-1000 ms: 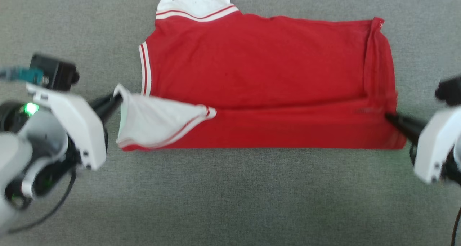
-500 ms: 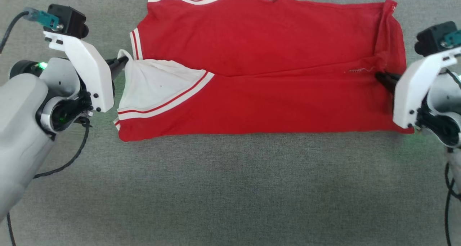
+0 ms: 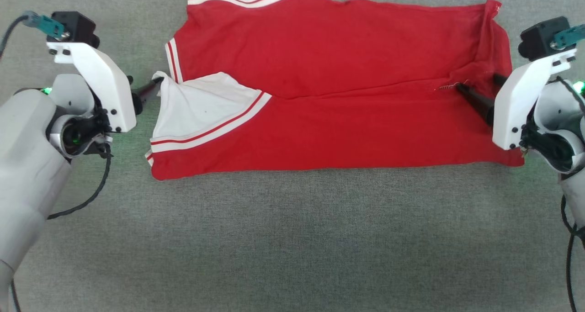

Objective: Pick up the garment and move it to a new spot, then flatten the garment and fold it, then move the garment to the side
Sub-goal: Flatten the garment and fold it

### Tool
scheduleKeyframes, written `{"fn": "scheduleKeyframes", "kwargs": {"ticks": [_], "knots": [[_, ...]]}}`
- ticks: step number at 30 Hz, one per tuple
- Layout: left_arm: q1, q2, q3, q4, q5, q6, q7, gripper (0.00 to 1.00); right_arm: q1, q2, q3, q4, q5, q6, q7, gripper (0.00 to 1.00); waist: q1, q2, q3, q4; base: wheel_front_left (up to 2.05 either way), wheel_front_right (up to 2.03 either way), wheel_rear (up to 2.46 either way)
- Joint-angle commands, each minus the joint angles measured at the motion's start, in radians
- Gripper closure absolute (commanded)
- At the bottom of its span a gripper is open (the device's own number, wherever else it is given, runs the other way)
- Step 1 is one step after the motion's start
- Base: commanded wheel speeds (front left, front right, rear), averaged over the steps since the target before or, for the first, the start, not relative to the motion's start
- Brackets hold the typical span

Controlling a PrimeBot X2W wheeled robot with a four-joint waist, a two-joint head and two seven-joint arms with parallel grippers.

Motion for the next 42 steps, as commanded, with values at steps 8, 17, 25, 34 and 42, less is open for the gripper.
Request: {"fn": "scheduleKeyframes", "kwargs": {"ticks": [8, 17, 25, 34, 42], "knots": [[0.029, 0.066, -0.015, -0.097, 0.018, 0.016, 0.022, 0.0, 0.058, -0.001, -0.097, -0.088, -0.02, -0.002, -0.152, 0.0, 0.0, 0.0, -0.035, 0.008, 0.0, 0.0, 0.0], [0.17, 0.175, -0.02, -0.399, -0.039, 0.178, 0.09, 0.0, 0.197, 0.08, -0.288, -0.253, -0.131, -0.002, -0.318, 0.0, 0.0, 0.0, -0.055, -0.001, 0.0, 0.0, 0.0], [0.277, 0.264, -0.009, -0.613, -0.077, 0.334, 0.112, 0.0, 0.321, 0.181, -0.414, -0.405, -0.185, -0.001, -0.314, 0.0, 0.0, 0.0, -0.048, -0.029, 0.0, 0.0, 0.0], [0.322, 0.272, -0.02, -0.611, -0.095, 0.39, 0.132, 0.0, 0.415, 0.262, -0.468, -0.487, -0.193, -0.001, -0.234, 0.0, 0.0, 0.0, -0.042, -0.064, 0.0, 0.0, 0.0], [0.325, 0.195, -0.063, -0.481, -0.102, 0.357, 0.169, 0.0, 0.465, 0.287, -0.466, -0.488, -0.178, -0.001, -0.114, 0.0, 0.0, 0.0, -0.044, -0.073, 0.0, 0.0, 0.0]]}}
